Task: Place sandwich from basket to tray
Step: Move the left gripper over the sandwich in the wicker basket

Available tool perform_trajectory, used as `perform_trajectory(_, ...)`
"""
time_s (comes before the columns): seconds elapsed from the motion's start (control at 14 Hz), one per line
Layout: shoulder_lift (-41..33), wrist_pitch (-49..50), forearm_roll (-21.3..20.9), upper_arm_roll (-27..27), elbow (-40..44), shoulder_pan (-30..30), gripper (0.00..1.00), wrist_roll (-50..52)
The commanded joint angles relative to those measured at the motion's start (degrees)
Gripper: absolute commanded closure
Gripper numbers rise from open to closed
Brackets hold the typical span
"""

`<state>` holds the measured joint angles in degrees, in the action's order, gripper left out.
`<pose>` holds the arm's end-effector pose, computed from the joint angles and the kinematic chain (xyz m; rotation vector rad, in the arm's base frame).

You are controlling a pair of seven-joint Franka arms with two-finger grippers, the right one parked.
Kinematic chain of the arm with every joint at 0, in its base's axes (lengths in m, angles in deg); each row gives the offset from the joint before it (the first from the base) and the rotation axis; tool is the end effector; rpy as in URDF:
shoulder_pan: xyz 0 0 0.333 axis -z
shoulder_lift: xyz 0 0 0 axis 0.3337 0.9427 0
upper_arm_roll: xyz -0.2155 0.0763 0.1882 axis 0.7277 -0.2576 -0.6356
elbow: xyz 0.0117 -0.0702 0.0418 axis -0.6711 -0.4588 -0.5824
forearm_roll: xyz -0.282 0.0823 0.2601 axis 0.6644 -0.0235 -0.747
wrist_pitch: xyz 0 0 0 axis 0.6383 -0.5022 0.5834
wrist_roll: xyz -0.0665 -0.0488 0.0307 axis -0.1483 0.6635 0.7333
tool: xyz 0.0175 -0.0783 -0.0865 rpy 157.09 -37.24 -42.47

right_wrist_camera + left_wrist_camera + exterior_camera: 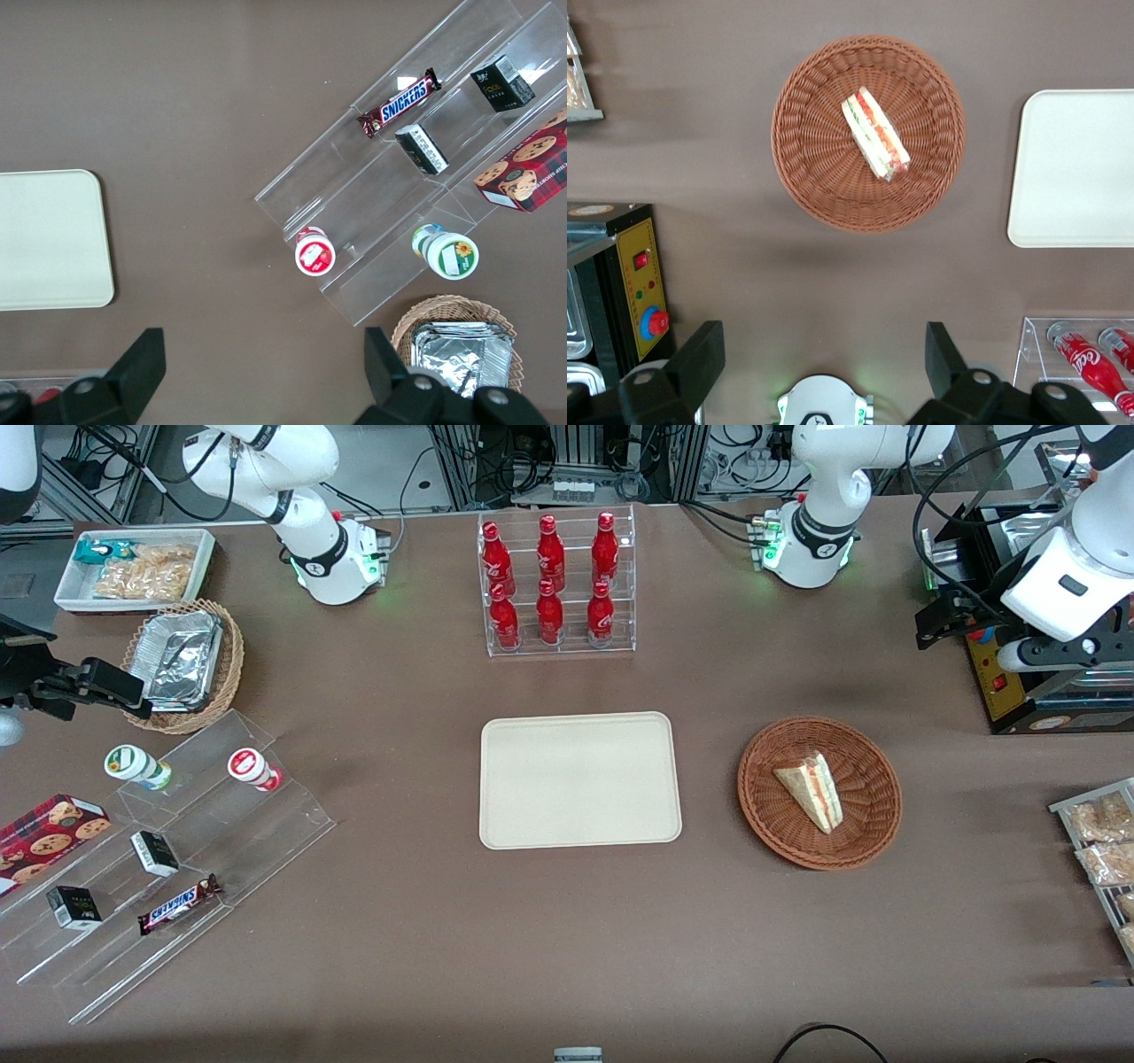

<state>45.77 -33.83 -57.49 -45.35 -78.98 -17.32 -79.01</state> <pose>0.5105 -0.0531 0.5923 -3.1156 -0.0397 0.1932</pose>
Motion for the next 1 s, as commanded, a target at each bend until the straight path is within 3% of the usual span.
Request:
perform_trajectory(0.0, 0.72, -0.33, -0.78, -0.54, 0.8, 0.9, 0.0, -0.55)
perform_trajectory(0.29, 2.65, -0.76, 0.45, -0.28, -3.4, 1.43, 0.0, -0.72)
perform_trajectory(0.93, 3.36, -25.08, 0.36, -0.19, -25.98, 3.36, 0.0, -0.38)
